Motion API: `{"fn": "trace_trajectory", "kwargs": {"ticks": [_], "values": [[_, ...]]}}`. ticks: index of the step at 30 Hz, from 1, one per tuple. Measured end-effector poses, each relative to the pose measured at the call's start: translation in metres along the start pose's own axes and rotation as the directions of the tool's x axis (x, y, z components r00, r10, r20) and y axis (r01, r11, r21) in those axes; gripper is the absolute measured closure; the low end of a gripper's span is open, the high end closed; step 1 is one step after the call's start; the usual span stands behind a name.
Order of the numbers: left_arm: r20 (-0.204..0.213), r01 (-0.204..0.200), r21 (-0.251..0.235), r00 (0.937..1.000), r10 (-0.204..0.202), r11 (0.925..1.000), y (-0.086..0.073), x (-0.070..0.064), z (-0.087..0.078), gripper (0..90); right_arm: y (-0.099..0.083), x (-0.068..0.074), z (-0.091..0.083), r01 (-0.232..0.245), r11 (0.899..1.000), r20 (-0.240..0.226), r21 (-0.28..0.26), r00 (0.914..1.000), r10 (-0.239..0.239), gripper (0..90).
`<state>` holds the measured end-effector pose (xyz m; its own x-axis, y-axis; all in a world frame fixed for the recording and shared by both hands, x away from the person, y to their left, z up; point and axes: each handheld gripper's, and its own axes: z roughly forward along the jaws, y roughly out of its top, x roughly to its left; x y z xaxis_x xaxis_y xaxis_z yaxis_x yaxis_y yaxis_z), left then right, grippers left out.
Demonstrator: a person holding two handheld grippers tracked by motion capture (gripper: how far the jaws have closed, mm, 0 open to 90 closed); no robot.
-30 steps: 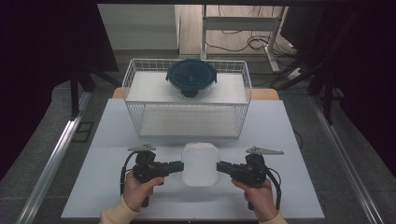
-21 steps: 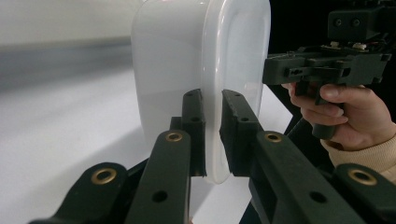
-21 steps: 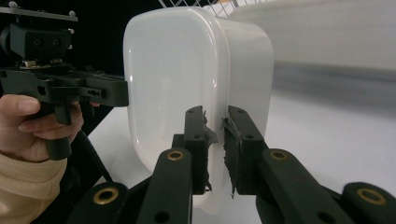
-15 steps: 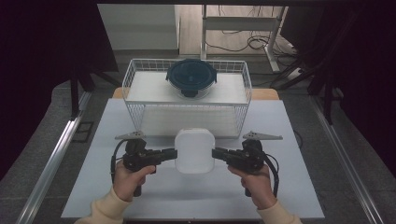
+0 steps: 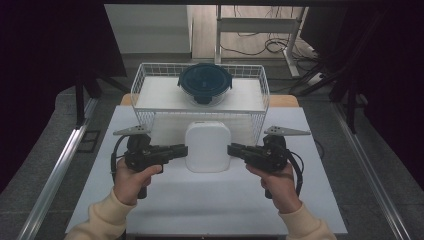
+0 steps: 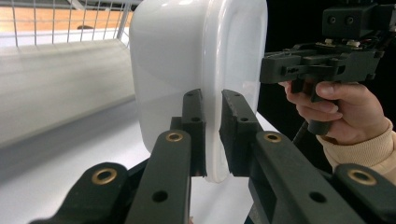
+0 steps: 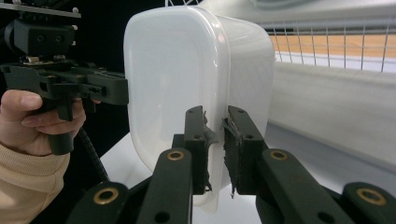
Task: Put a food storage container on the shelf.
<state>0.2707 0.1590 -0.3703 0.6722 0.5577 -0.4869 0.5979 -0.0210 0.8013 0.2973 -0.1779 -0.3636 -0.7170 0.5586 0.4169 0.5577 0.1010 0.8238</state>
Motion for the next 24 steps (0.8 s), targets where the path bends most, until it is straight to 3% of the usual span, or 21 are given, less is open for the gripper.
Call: {"fn": "trace_trajectory", "kwargs": {"ticks": [10,24], "values": [[0.006,-0.027,-0.02,0.9996,0.027,0.9994,0.029,-0.009,-0.012,81.1,0.028,0.008,-0.006,0.026,0.999,-0.014,-0.031,0.9995,-0.026,79.0],[0.005,-0.052,-0.041,0.9986,0.052,0.9978,0.067,-0.01,-0.027,81.2,0.07,0.02,-0.005,0.066,0.997,-0.005,-0.047,0.9978,-0.066,79.0]]}}
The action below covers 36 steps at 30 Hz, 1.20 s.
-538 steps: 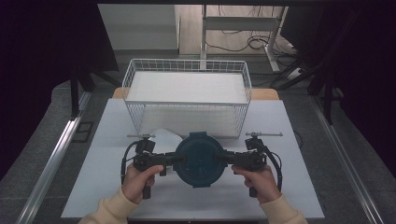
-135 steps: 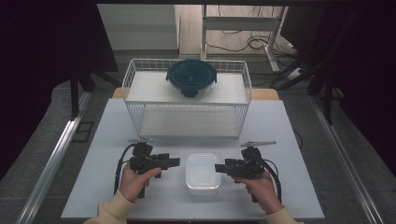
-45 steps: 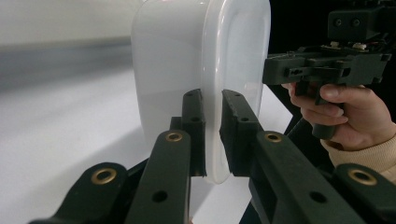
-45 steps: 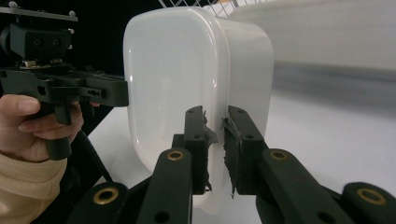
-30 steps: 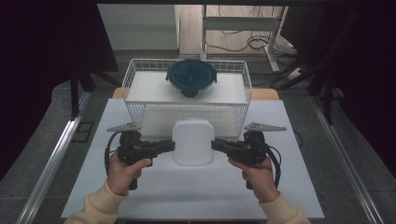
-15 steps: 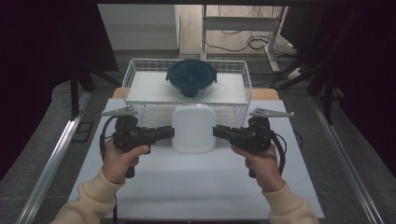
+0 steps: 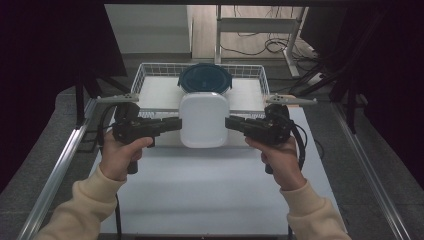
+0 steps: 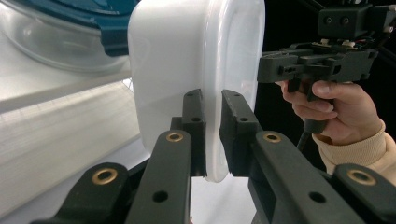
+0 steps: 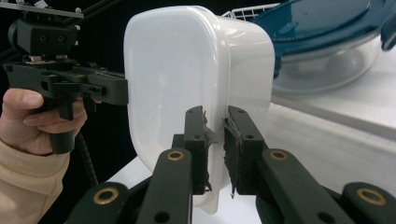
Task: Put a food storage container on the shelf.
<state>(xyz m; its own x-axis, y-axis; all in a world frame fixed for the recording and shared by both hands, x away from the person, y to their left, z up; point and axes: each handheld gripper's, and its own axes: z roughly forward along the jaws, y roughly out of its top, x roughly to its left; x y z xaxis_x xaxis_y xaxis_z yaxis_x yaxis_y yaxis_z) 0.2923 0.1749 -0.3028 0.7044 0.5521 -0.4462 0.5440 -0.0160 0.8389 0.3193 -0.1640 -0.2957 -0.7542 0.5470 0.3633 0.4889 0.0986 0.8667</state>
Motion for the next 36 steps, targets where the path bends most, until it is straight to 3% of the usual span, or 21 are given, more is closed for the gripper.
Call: {"fn": "trace_trajectory", "kwargs": {"ticks": [10,20,36], "values": [[-0.002,-0.022,-0.008,0.9997,0.022,0.9997,0.031,0.001,-0.004,81.2,0.03,0.002,0.0,0.018,1.0,0.003,-0.012,0.9998,-0.018,78.9],[0.02,-0.008,-0.01,0.9998,0.008,0.9999,0.062,0.016,-0.001,81.1,0.062,-0.007,0.007,0.016,1.0,0.009,-0.013,0.9998,-0.016,78.9],[0.014,0.012,-0.023,0.9998,-0.012,0.9997,0.101,0.044,0.004,81.1,0.106,-0.022,0.027,0.003,1.0,0.035,-0.001,0.9994,-0.003,78.8]]}}
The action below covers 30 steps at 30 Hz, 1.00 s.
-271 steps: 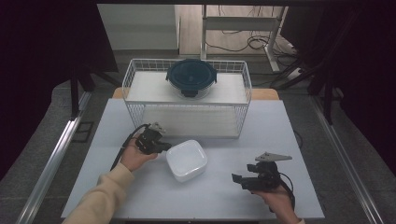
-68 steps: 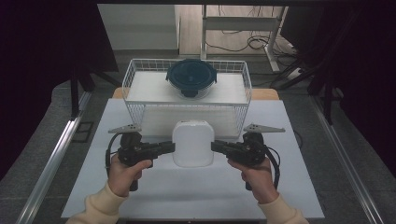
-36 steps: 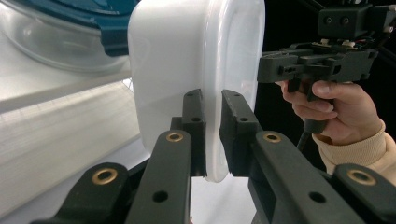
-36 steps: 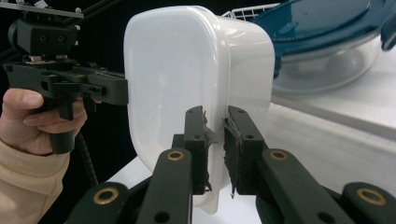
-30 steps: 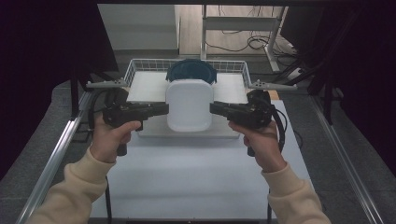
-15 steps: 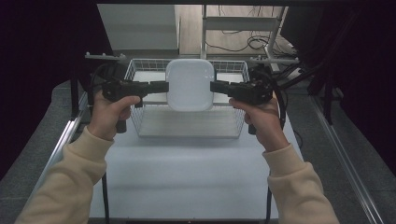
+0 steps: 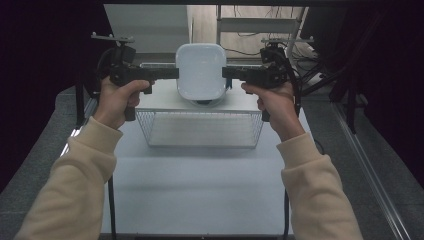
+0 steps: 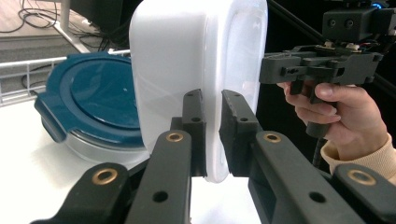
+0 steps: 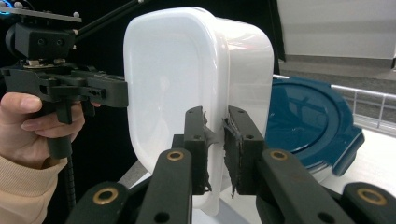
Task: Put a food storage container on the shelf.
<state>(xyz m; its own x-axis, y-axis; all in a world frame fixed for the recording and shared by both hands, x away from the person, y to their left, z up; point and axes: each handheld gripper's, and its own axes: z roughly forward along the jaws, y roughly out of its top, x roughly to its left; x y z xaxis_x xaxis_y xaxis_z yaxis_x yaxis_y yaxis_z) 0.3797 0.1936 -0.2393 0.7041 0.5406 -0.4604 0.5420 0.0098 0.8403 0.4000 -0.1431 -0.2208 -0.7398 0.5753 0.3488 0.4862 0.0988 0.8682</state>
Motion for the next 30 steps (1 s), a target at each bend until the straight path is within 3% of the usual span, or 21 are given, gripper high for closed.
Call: {"fn": "trace_trajectory", "kwargs": {"ticks": [6,14,19,24,27,30], "values": [[0.018,0.039,-0.011,0.9991,-0.039,0.9992,0.007,0.014,0.009,81.1,0.012,-0.007,0.007,-0.007,1.0,0.027,0.018,0.9996,0.006,78.6],[0.004,0.101,0.033,0.9948,-0.101,0.9943,0.012,0.033,0.026,81.0,0.018,-0.026,0.021,-0.076,0.995,0.07,0.058,0.995,0.071,77.8],[0.013,0.137,0.021,0.9905,-0.137,0.9904,0.016,0.042,0.03,81.0,0.021,-0.034,0.028,-0.108,0.992,0.081,0.058,0.9913,0.104,77.2],[0.027,0.205,0.027,0.9782,-0.206,0.9783,0.024,0.055,0.035,80.0,0.028,-0.045,0.034,-0.177,0.982,0.058,0.068,0.9831,0.174,76.3],[0.048,0.273,0.015,0.9607,-0.273,0.9619,0.026,0.065,0.039,79.3,0.031,-0.054,0.038,-0.226,0.972,0.041,0.072,0.9739,0.223,75.2],[0.065,0.319,-0.011,0.9458,-0.318,0.9475,0.027,0.074,0.044,78.5,0.032,-0.065,0.043,-0.296,0.953,0.027,0.07,0.9553,0.294,74.2]]}}
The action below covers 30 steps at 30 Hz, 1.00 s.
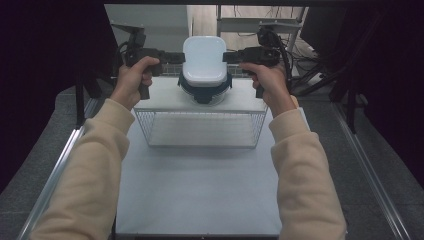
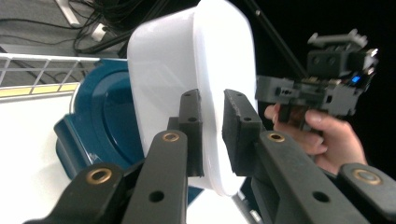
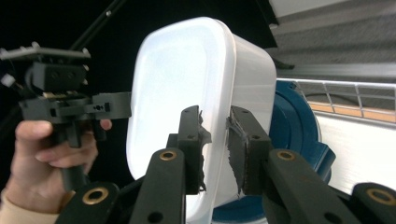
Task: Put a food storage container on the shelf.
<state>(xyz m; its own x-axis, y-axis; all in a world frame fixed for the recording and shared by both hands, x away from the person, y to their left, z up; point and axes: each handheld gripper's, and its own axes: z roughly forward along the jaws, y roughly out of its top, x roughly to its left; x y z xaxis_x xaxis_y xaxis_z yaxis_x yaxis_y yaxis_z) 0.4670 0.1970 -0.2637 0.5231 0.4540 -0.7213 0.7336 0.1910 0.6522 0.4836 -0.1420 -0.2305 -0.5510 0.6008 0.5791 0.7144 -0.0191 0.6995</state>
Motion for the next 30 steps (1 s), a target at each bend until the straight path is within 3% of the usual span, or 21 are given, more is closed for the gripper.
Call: {"fn": "trace_trajectory", "kwargs": {"ticks": [6,13,15,27,30], "values": [[0.023,0.057,-0.043,0.9981,-0.056,0.9974,0.003,0.013,0.007,77.5,0.004,-0.015,0.008,-0.094,0.995,-0.032,-0.015,0.9951,0.094,73.0],[0.024,0.114,-0.057,0.9933,-0.113,0.9918,0.003,0.026,0.013,75.7,0.007,-0.027,0.018,-0.145,0.989,-0.035,-0.031,0.989,0.144,72.1],[0.046,0.126,-0.058,0.9913,-0.124,0.9903,0.003,0.029,0.013,75.6,0.007,-0.031,0.019,-0.158,0.987,-0.048,-0.031,0.9866,0.156,71.8],[0.048,0.114,-0.049,0.9926,-0.112,0.9922,0.002,0.029,0.014,71.6,0.006,-0.031,0.019,-0.16,0.987,-0.056,-0.027,0.9858,0.158,69.3],[0.047,0.098,-0.047,0.9943,-0.095,0.9941,0.002,0.028,0.015,67.6,0.006,-0.029,0.02,-0.153,0.988,-0.054,-0.021,0.987,0.152,61.0]]}}
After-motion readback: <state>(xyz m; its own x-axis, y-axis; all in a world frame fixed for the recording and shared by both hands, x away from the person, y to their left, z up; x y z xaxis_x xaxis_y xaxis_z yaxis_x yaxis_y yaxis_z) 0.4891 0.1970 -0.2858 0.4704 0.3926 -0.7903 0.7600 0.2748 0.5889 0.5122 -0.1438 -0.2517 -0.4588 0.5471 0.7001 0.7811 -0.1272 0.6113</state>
